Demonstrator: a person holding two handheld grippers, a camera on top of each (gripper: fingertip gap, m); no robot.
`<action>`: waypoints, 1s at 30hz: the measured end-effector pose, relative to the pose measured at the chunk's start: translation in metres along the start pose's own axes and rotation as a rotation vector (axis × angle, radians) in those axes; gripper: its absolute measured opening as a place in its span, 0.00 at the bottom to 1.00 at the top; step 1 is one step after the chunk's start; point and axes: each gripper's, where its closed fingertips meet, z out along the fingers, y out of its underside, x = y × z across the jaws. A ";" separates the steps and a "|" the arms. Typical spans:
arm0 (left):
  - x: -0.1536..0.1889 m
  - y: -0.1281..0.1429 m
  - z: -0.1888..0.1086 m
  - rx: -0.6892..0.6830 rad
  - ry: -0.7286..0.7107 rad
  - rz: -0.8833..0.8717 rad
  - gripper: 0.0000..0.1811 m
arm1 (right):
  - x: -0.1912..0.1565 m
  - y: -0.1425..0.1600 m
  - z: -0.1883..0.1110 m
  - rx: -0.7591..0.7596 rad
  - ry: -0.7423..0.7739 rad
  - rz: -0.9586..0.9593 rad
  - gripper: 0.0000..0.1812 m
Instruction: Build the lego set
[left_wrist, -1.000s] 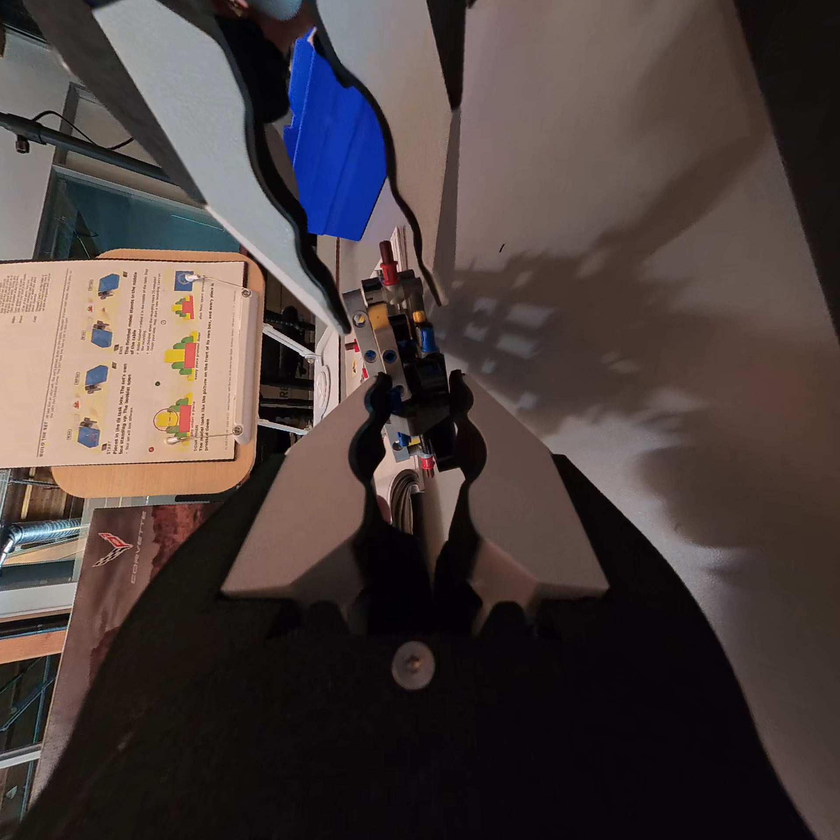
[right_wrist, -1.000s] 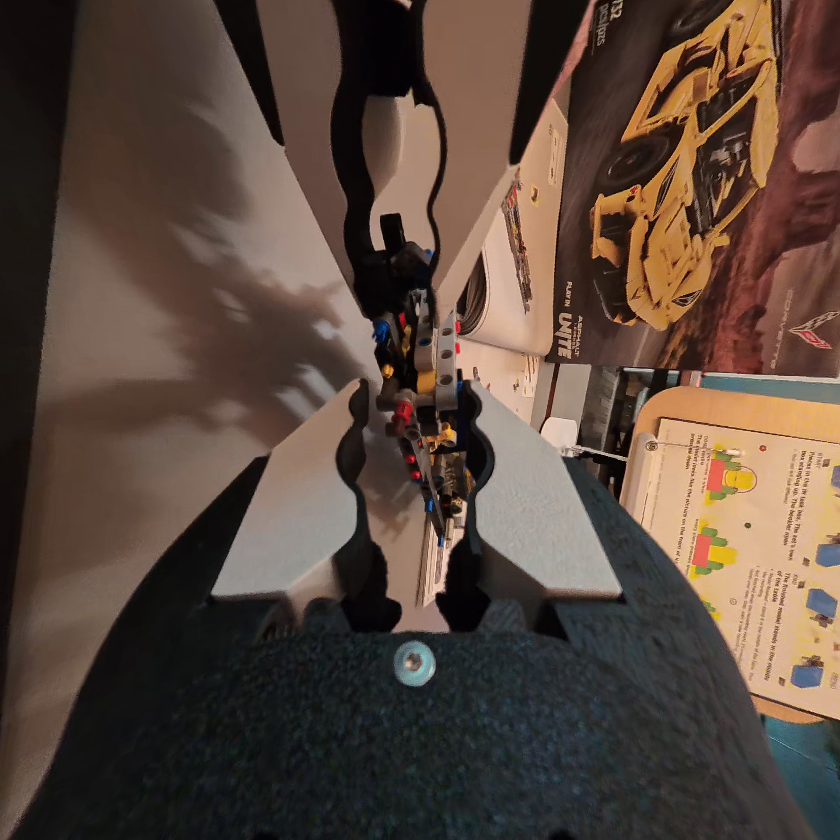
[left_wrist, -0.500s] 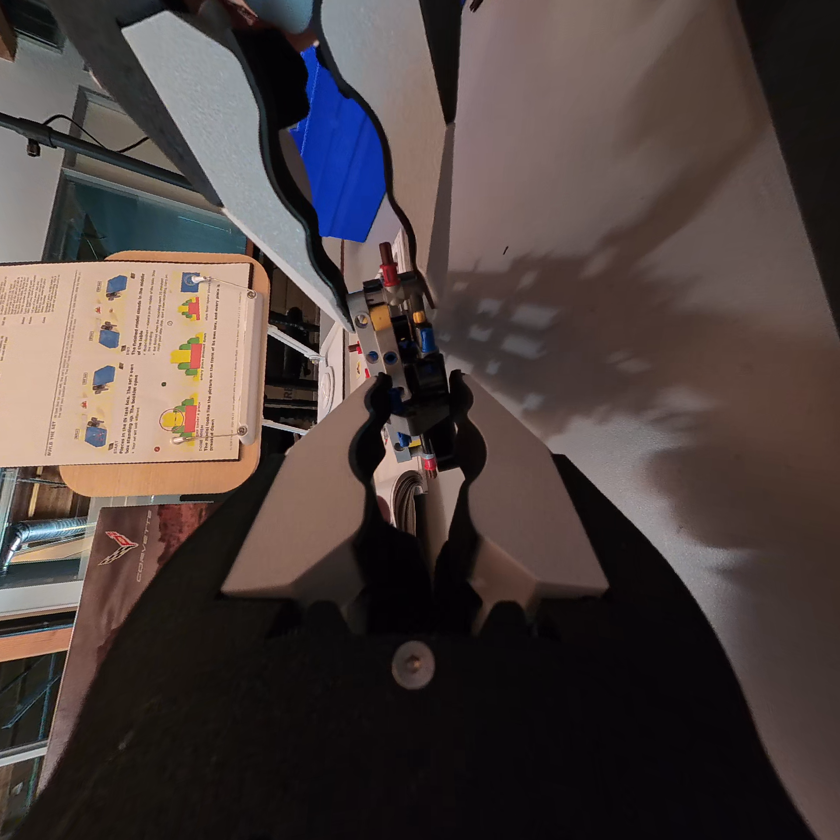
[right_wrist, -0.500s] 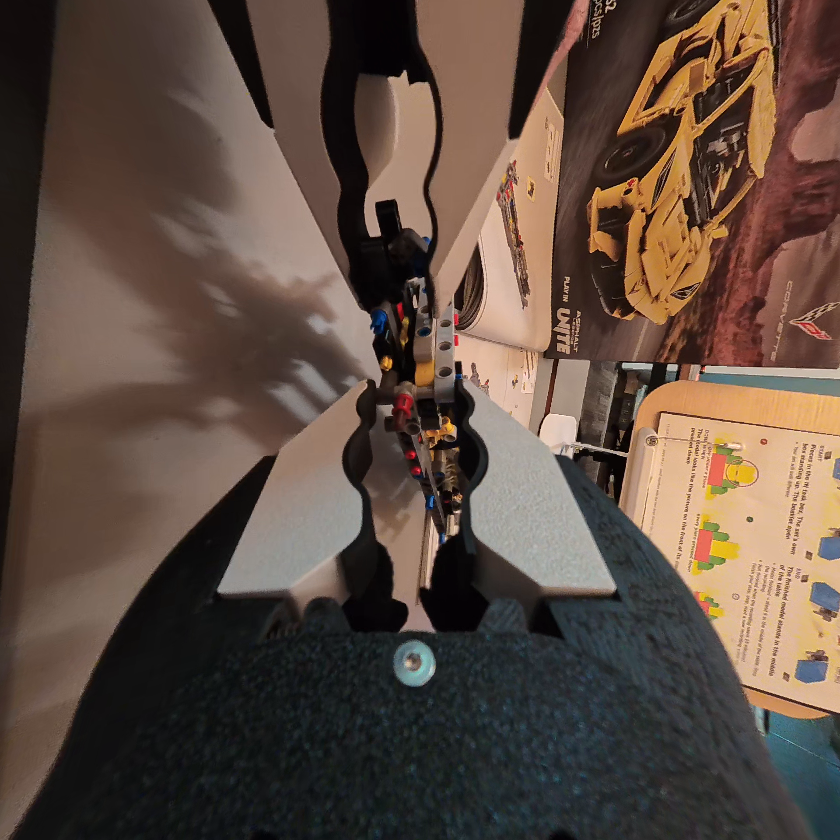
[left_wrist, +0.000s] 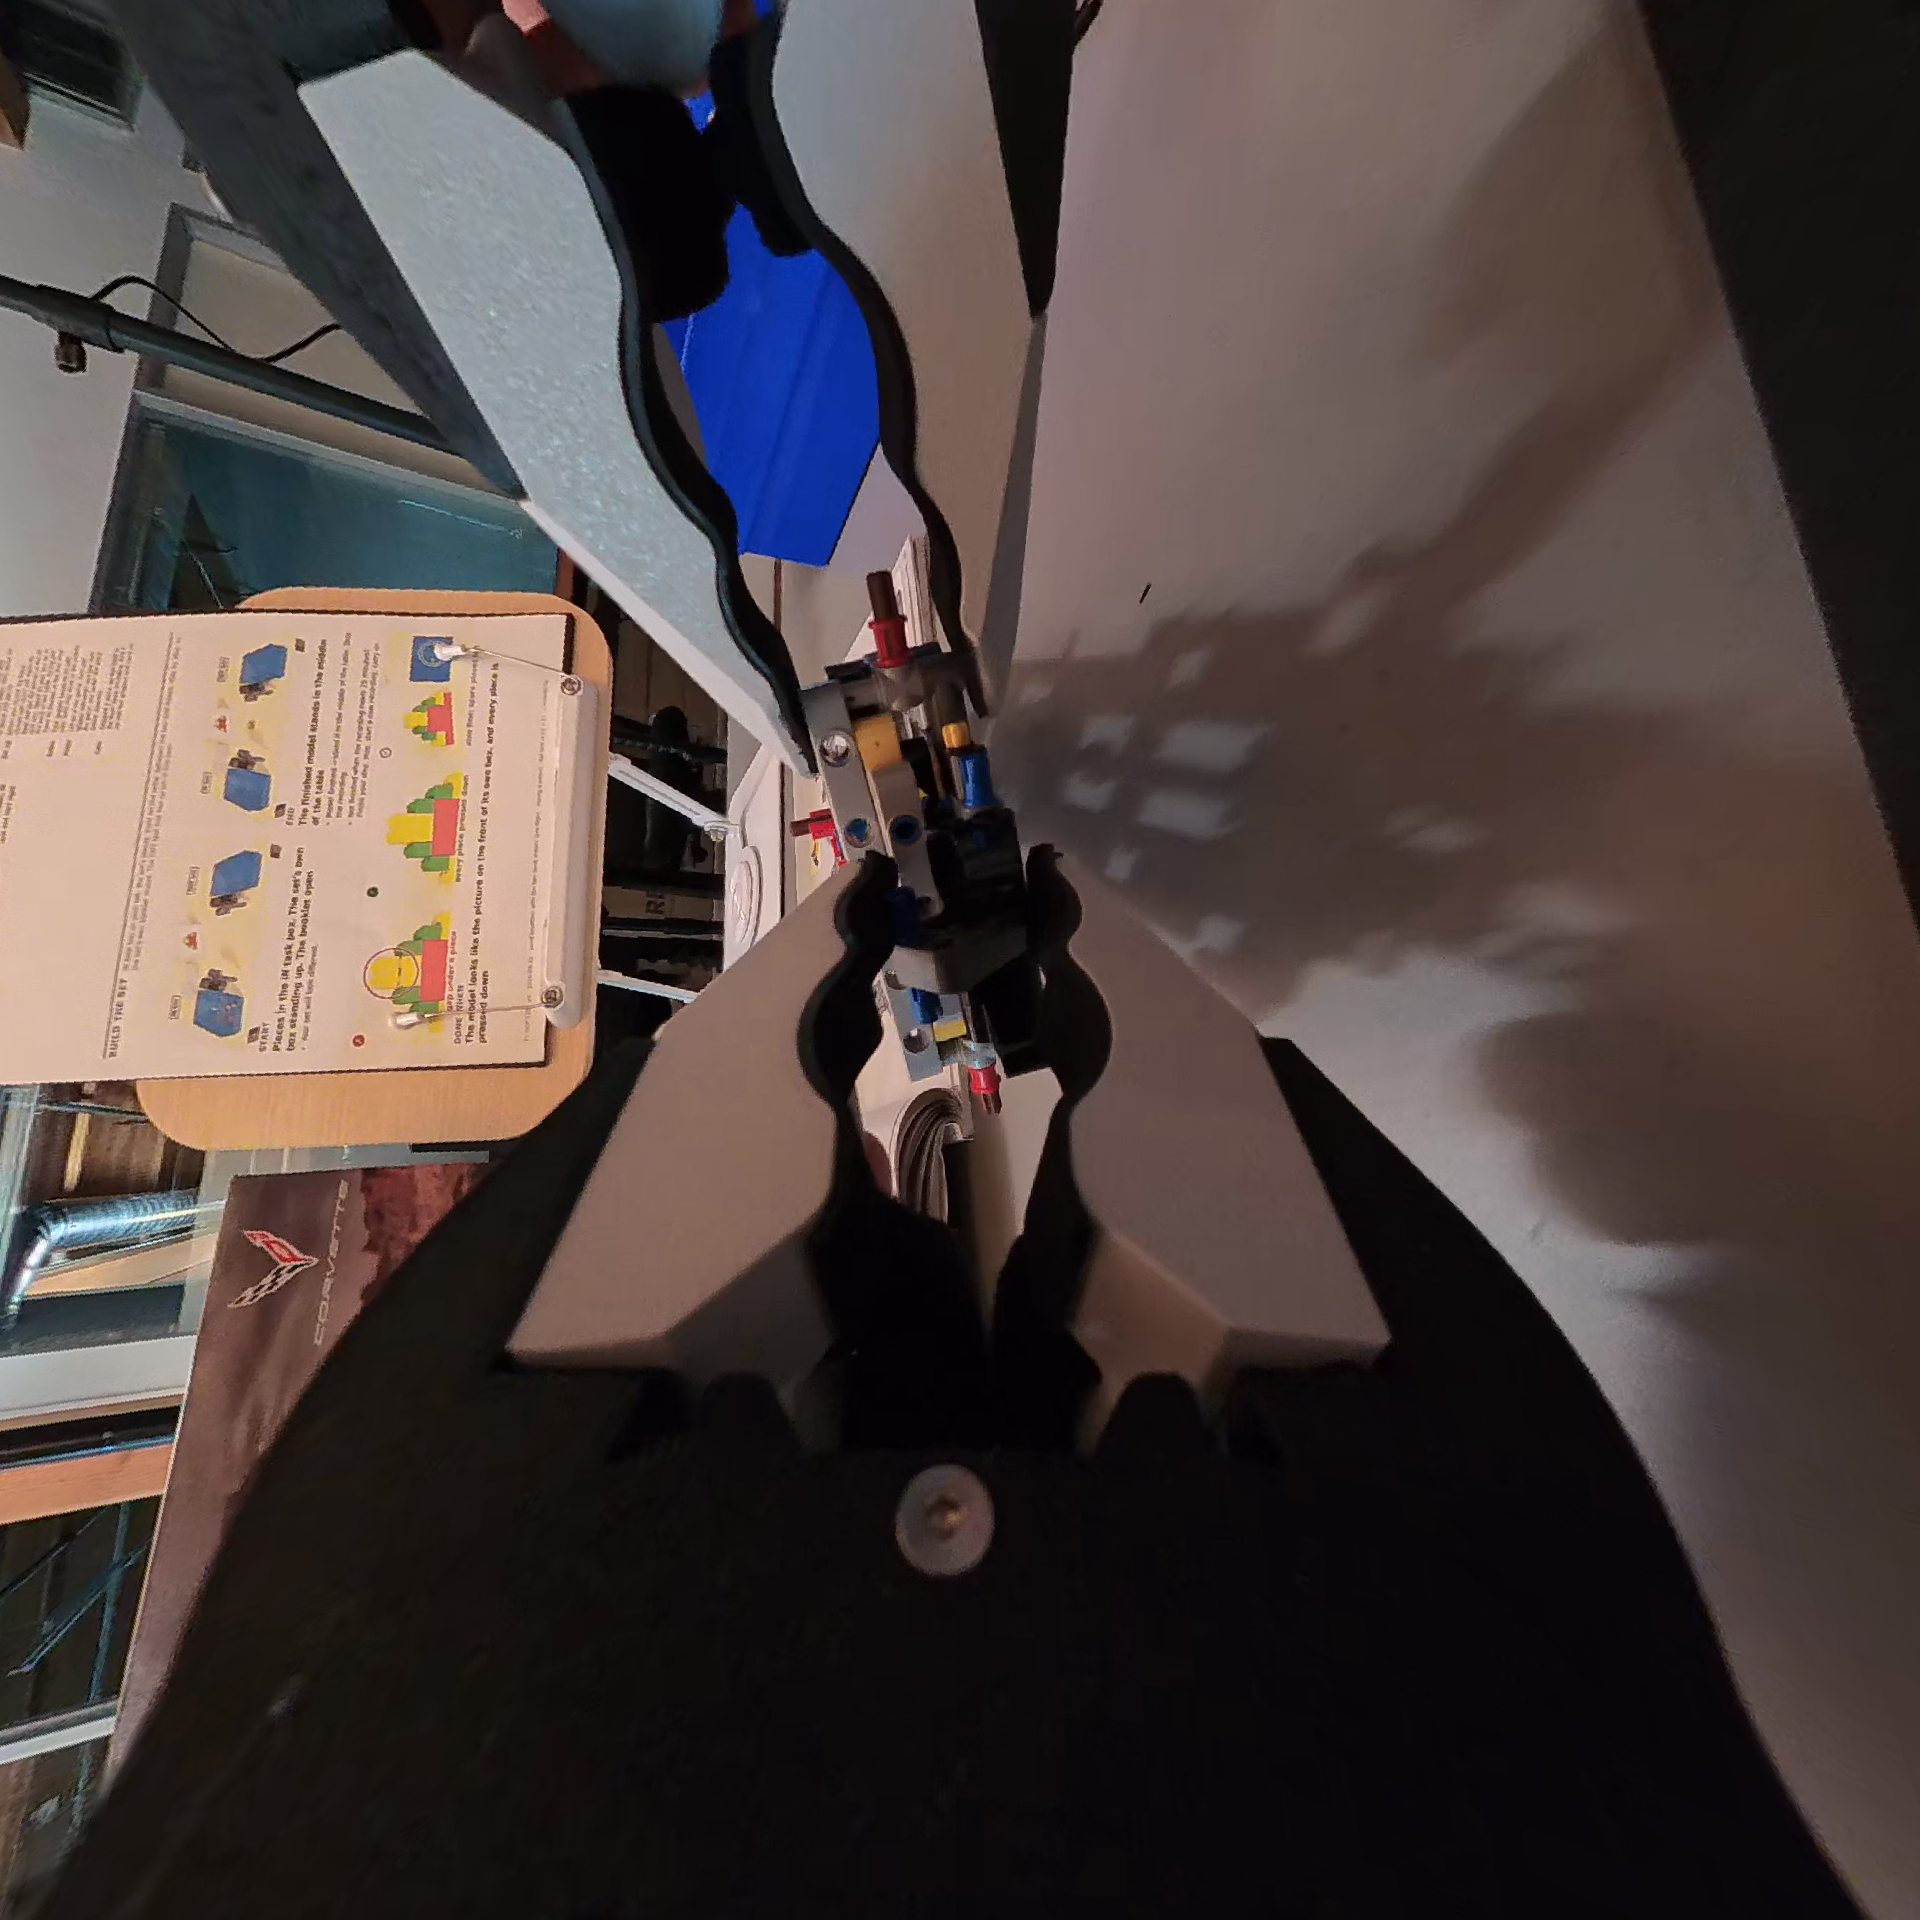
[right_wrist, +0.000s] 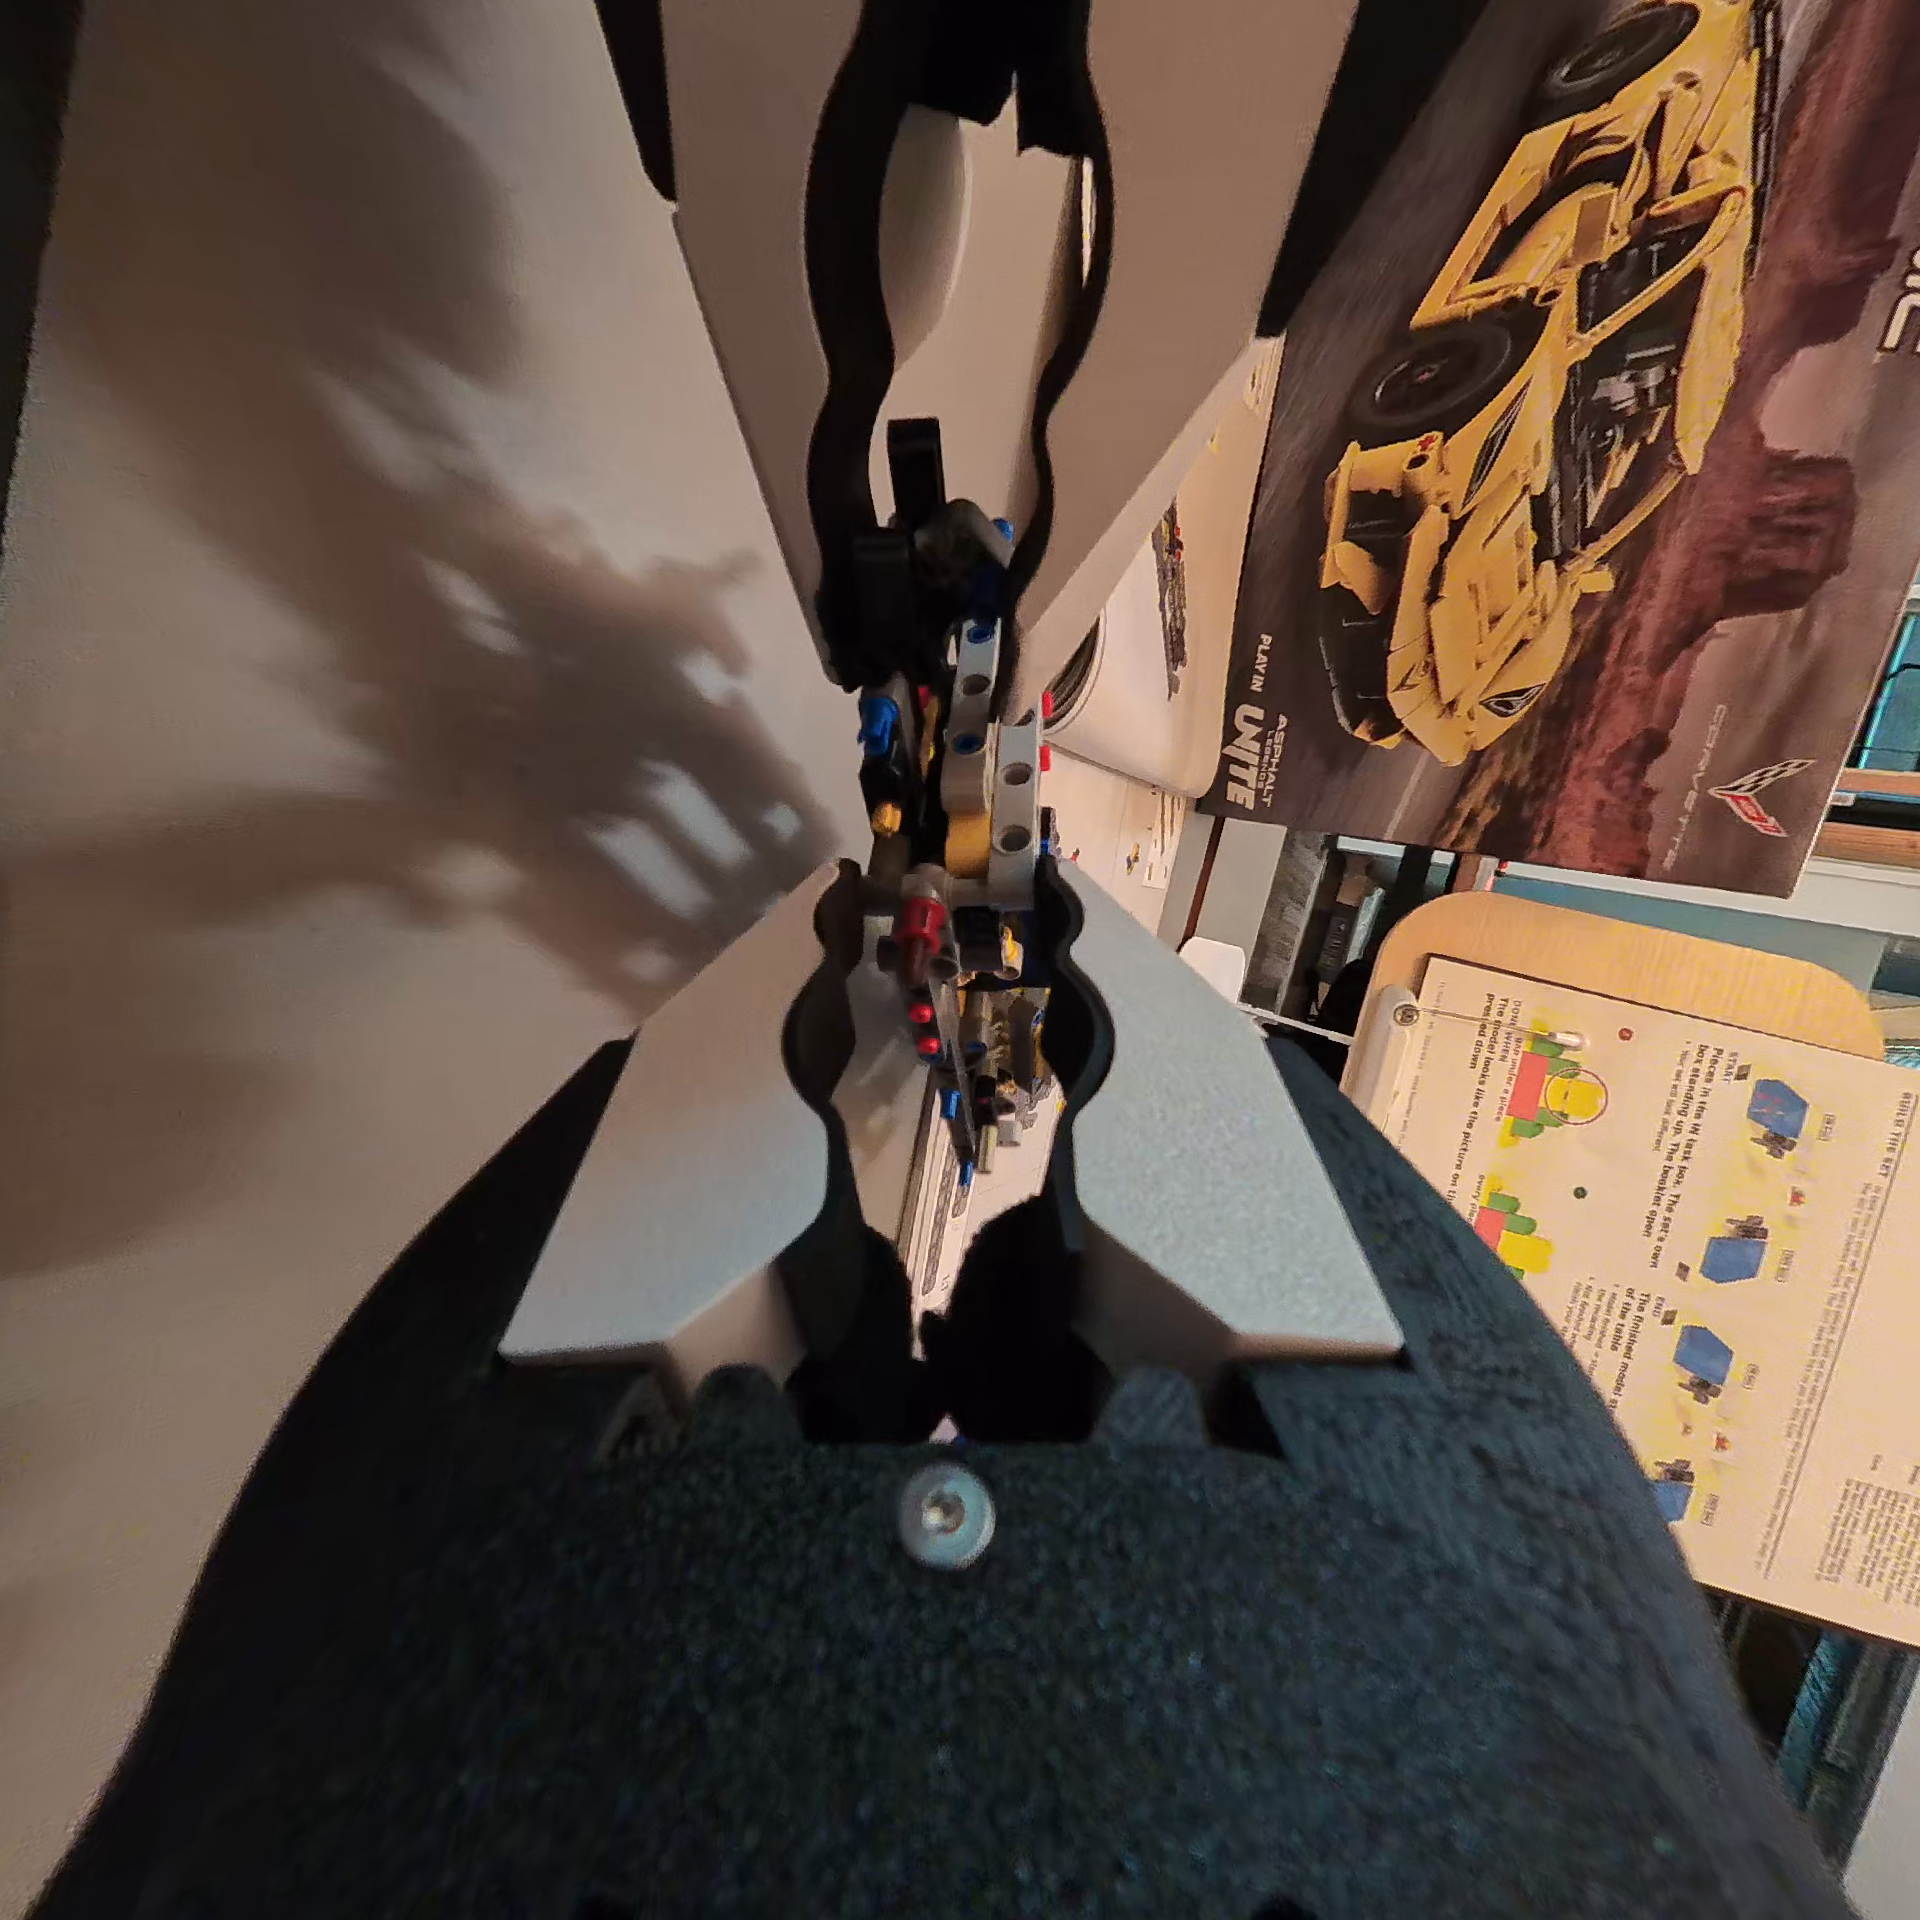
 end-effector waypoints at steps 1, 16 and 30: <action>0.001 0.000 0.000 -0.003 0.000 0.011 0.13 | -0.001 0.000 0.000 0.002 -0.004 0.003 0.18; -0.033 0.028 -0.013 0.290 0.500 -1.567 0.39 | 0.006 0.013 -0.010 0.093 0.133 0.209 0.18; -0.015 0.021 0.015 0.444 0.978 -2.332 0.17 | -0.013 0.002 -0.010 0.089 0.343 0.138 0.18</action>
